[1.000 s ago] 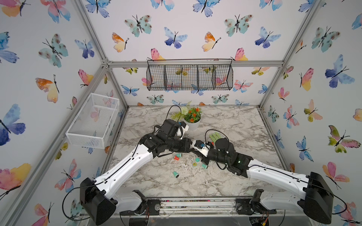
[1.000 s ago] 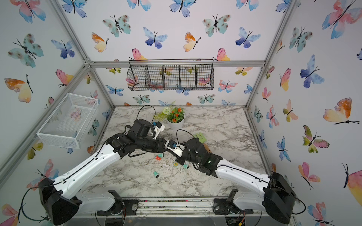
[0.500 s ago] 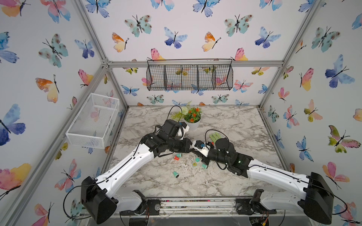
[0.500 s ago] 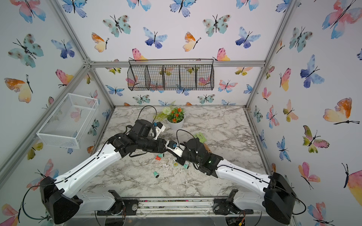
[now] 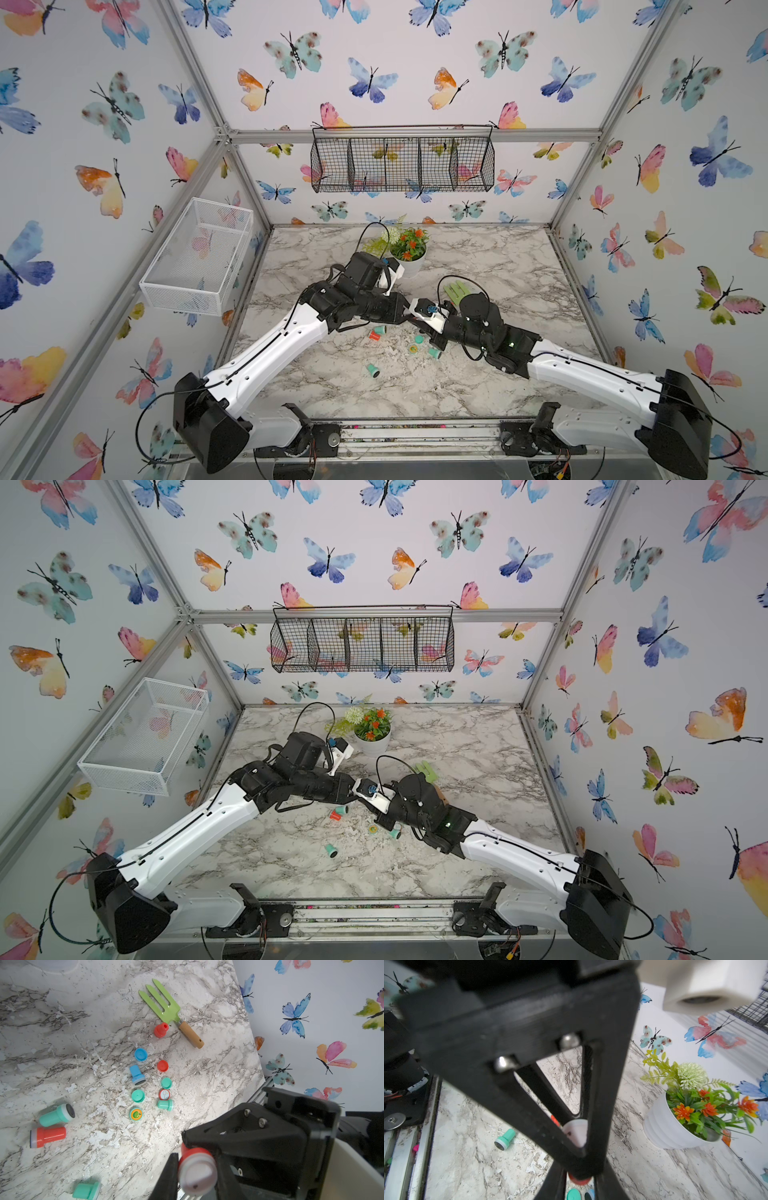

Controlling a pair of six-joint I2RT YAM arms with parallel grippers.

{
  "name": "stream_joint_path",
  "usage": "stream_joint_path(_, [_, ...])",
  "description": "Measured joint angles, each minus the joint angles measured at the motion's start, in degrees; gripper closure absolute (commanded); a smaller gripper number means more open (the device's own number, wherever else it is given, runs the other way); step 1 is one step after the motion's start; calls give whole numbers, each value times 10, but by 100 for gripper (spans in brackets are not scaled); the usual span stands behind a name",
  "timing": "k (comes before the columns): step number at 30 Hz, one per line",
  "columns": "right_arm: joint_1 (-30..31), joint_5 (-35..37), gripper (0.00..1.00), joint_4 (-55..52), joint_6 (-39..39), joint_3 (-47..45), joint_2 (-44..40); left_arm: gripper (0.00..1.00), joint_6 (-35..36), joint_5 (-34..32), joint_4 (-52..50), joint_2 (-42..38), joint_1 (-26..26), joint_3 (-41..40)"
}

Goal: Close the stamp cap
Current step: Pick up the stamp from the center of the board.

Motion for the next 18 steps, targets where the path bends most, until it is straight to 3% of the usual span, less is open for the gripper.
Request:
stream_joint_path(5, [0,12,63,2,-2,0,-45,78,4,37,20,-6,7,19])
stream_joint_path(12, [0,16,63,57,3,-10,-137,79,-58,203,153,-57,68,-29])
stream_joint_path(18, [0,-2,63,109,8,-10,-175,79,-91,323,237,-82,74,-24])
